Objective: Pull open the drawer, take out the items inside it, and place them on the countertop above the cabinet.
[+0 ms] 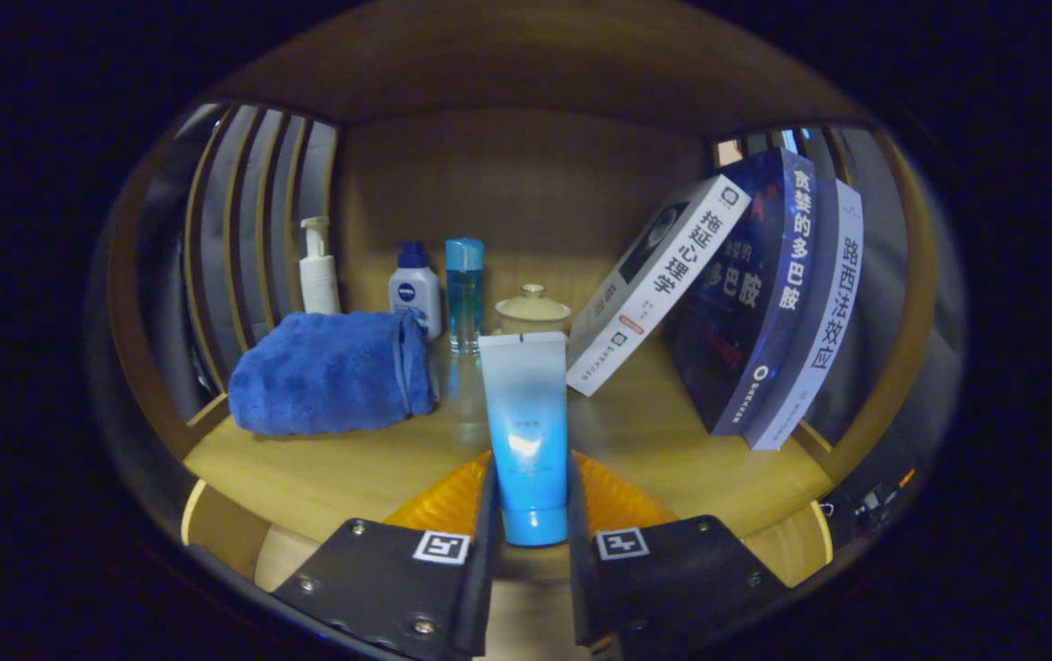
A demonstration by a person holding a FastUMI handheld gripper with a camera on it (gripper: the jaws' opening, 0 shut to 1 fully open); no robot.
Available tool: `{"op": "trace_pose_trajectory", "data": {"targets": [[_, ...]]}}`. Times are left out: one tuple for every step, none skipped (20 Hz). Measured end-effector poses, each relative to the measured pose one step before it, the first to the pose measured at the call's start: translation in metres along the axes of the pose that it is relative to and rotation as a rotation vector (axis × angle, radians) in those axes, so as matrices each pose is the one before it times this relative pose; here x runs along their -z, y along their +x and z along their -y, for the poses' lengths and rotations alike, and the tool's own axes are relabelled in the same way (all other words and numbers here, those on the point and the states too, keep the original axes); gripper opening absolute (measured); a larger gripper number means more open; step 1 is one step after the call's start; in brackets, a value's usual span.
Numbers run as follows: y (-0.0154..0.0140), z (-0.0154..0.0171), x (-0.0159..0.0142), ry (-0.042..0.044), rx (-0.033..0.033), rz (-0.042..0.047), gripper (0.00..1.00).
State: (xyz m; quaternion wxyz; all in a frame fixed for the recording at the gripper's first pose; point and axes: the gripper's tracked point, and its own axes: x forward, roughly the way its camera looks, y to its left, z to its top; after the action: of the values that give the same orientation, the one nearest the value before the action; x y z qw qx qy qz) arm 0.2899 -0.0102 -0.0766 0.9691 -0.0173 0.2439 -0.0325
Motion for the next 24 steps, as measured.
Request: {"op": "trace_pose_trajectory", "data": {"targets": [[0.00161, 0.00295, 0.00111, 0.00225, -0.00030, -0.00439, 0.38], [-0.00128, -0.00128, 0.00276, 0.00636, -0.01342, -0.00531, 0.40], [-0.00116, -0.00296, 0.00092, 0.00047, -0.00951, -0.00495, 0.51], [-0.00735, 0.00038, -0.00112, 0.00015, -0.00003, 0.00180, 0.62], [-0.00636, -0.00085, -0.00245, 0.00198, -0.00364, 0.00628, 0.73], [-0.00828, 0.00210, -0.00072, -0.00169, 0.01038, 0.00110, 0.84], [-0.01141, 0.00119, -0.00020, -0.00505, 0.00429, -0.00013, 0.88], [-0.01186, 0.00051, -0.00184, -0.00862, 0.00057, 0.00953, 0.92], [-0.01273, 0.00147, -0.00209, -0.00776, 0.00237, 0.00907, 0.96], [-0.01458, 0.00017, -0.00113, -0.00611, -0.00407, 0.00632, 1.00], [-0.01471, -0.00282, -0.00028, -0.00309, -0.01214, 0.01021, 1.00], [-0.01385, -0.00334, -0.00059, -0.00145, -0.01129, 0.01236, 1.00], [-0.01511, -0.00083, 0.00134, 0.00043, -0.00248, 0.00678, 1.00], [-0.01436, 0.00089, 0.00316, -0.00484, 0.00540, -0.00185, 1.00], [-0.01403, -0.00052, 0.00436, -0.00362, 0.00400, -0.00334, 1.00], [-0.01270, -0.00304, 0.00454, 0.00763, -0.00387, -0.00419, 1.00], [-0.01338, -0.00550, 0.00333, 0.01680, -0.01519, 0.00224, 1.00], [-0.01256, -0.00517, 0.00277, 0.01952, -0.01631, 0.00289, 1.00], [-0.01361, -0.00474, 0.00435, 0.00849, -0.01779, 0.00655, 1.00], [-0.01433, -0.00505, 0.00396, 0.00209, -0.01388, 0.01134, 1.00], [-0.01381, -0.00100, 0.00622, -0.00093, 0.00279, 0.00398, 1.00], [-0.01536, -0.00256, 0.00607, -0.00008, 0.00257, 0.01606, 1.00], [-0.01255, -0.00286, 0.00436, -0.00525, -0.00410, 0.02093, 1.00], [-0.01053, -0.00059, 0.00754, -0.00815, 0.00259, 0.01631, 1.00]]}}
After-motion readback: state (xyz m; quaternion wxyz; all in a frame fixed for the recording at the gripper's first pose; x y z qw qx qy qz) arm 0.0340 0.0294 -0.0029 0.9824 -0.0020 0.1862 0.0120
